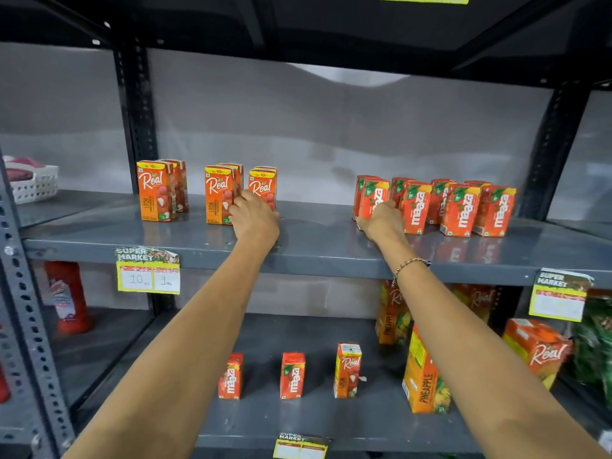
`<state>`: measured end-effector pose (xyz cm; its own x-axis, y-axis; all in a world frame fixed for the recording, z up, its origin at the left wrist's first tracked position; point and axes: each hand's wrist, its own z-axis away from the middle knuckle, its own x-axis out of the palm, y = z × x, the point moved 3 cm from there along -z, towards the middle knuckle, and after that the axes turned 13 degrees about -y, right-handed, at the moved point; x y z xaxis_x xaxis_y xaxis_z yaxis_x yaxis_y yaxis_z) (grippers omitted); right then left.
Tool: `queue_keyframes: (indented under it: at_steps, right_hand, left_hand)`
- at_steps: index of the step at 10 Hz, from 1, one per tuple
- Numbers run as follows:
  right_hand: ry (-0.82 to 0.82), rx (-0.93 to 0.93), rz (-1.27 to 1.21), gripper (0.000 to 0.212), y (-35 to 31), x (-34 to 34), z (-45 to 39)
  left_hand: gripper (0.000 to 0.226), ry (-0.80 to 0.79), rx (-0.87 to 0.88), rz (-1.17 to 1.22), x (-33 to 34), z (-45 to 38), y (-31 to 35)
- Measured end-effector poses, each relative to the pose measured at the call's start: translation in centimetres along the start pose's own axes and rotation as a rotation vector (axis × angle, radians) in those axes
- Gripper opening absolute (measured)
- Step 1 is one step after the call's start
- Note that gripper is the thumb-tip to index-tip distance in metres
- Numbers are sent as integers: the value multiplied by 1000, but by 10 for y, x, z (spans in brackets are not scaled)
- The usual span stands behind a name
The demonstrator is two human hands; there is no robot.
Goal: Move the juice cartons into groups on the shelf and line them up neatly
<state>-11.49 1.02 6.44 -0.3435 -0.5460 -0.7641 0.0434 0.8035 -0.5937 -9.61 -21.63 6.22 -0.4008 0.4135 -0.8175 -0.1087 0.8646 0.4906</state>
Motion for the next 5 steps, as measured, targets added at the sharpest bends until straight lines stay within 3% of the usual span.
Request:
queue_keyframes:
  at_steps: [2, 3, 4, 5]
  right_hand:
    - [-16, -20, 48, 63, -1, -3, 11]
    - [-118, 7, 82, 58, 3, -6, 22]
    - [-122, -42, 109, 43, 7, -8, 42]
    - [88, -252, 94, 42, -7, -7, 66]
  left_hand:
    - [76, -20, 14, -41, -6, 8, 1]
    - [79, -45, 18, -62, -7, 17, -3]
    - [71, -39, 36, 31, -7, 30, -11]
    - [54, 31, 216, 64, -7, 45, -5]
